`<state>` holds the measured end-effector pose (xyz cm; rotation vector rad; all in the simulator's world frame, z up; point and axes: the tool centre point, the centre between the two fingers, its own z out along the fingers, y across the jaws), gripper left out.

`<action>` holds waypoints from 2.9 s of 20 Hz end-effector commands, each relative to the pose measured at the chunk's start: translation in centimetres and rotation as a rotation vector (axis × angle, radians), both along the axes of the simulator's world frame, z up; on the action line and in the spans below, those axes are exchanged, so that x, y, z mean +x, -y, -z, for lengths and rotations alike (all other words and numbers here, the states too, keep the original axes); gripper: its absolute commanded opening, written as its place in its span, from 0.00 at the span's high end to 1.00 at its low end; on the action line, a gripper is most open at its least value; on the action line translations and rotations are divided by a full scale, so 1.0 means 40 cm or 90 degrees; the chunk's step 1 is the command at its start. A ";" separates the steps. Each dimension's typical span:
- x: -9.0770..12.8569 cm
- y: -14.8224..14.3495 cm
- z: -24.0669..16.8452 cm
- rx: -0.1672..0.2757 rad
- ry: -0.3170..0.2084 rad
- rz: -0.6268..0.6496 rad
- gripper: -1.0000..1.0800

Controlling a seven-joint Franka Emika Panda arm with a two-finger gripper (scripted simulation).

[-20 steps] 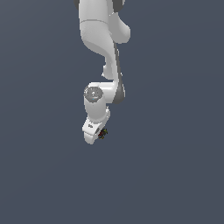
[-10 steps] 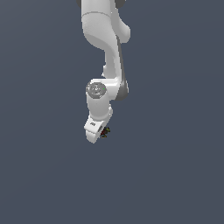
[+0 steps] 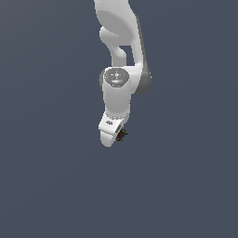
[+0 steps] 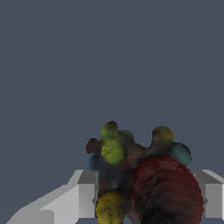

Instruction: Pick up the object and move it to a goal position.

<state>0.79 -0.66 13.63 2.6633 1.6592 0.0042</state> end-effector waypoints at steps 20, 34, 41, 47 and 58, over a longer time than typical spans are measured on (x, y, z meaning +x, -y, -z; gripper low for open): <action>0.102 -0.301 -0.508 0.001 -0.002 0.000 1.00; 0.148 -0.409 -0.690 0.001 -0.002 0.001 1.00; 0.164 -0.443 -0.748 0.001 -0.003 0.001 1.00; 0.174 -0.463 -0.781 0.001 -0.003 0.001 1.00; 0.182 -0.477 -0.802 0.001 -0.003 0.001 1.00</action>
